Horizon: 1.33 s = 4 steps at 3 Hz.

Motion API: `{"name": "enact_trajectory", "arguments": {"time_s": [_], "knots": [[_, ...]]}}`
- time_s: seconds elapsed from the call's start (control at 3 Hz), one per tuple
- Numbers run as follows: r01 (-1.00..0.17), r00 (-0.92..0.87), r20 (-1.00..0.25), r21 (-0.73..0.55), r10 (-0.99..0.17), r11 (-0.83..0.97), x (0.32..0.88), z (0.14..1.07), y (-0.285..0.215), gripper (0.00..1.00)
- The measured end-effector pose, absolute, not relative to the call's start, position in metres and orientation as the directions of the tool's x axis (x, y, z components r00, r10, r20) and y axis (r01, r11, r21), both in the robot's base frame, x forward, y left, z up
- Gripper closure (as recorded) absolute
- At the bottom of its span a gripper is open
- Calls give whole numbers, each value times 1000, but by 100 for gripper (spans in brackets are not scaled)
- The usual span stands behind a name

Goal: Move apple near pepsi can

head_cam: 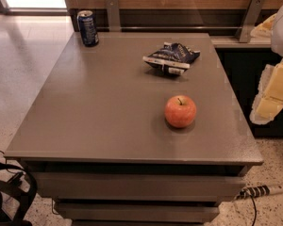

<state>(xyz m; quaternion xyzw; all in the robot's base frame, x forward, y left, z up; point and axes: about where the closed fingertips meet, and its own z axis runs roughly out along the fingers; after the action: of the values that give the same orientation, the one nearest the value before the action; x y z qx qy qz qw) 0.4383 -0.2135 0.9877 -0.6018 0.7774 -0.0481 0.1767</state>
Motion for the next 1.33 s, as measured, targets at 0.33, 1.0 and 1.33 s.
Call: {"name": "enact_trajectory", "arguments": {"time_s": [0.33,1.0,1.33], "knots": [[-919,-213,-217,-288,-953,271,438,988,-213,0],[-942,-171,-401,-203,-900,269,452,980,-208,0],[-951,-135,-537,-167,-832,262,463,964,-185,0]]}}
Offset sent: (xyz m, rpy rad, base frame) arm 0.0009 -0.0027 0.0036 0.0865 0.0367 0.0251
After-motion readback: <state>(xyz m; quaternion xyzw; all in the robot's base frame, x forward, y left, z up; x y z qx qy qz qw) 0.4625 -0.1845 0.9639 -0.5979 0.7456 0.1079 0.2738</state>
